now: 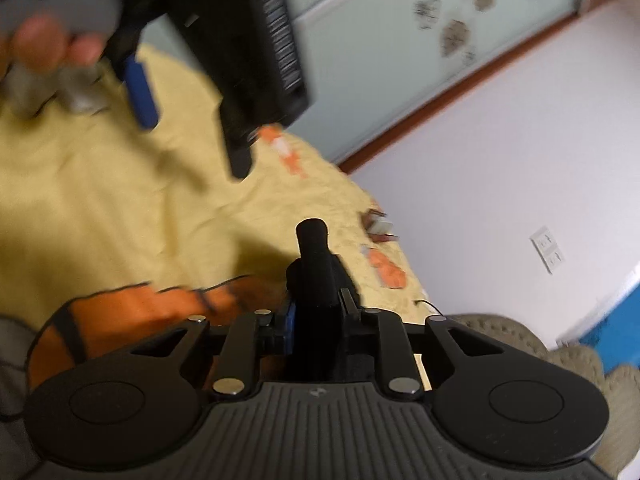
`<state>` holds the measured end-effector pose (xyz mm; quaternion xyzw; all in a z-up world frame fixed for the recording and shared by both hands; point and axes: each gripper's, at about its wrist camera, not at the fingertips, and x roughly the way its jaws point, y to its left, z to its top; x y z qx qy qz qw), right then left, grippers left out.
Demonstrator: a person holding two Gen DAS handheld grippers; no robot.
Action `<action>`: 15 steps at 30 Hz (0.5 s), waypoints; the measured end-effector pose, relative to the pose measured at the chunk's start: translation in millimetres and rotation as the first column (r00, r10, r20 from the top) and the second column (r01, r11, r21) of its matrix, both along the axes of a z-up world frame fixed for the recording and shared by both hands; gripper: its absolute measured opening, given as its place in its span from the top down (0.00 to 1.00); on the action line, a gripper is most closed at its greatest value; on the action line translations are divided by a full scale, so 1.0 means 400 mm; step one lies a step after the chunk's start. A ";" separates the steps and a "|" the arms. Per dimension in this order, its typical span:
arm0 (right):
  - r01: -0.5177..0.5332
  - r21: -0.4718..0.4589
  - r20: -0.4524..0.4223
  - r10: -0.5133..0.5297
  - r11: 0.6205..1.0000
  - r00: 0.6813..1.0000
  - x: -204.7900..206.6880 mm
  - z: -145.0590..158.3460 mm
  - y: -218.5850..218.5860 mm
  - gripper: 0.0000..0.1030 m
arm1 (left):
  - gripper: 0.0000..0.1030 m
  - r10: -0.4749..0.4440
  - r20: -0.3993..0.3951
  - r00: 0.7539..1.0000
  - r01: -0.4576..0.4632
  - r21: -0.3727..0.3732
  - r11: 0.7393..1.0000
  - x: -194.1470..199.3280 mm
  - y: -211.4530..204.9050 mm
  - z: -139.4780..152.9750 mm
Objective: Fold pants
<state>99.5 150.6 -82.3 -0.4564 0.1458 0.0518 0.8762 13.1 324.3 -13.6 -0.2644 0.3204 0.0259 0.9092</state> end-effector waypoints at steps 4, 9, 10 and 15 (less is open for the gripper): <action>0.034 0.048 0.026 -0.035 0.998 0.999 -0.002 0.030 -0.028 0.83 | 0.19 -0.075 0.010 0.997 0.076 -0.041 0.996 0.051 -0.027 0.020; 0.059 0.053 0.042 -0.062 0.997 0.997 -0.014 0.046 -0.054 0.83 | 0.12 -0.161 0.002 0.987 0.159 -0.165 0.973 0.143 -0.063 0.030; 0.060 0.047 0.043 -0.062 0.997 0.997 -0.014 0.043 -0.056 0.83 | 0.12 -0.184 0.001 0.983 0.181 -0.191 0.965 0.163 -0.068 0.029; 0.065 0.052 0.049 -0.068 0.997 0.997 -0.022 0.041 -0.068 0.83 | 0.10 -0.188 -0.095 0.978 0.159 -0.253 0.954 0.256 -0.090 0.007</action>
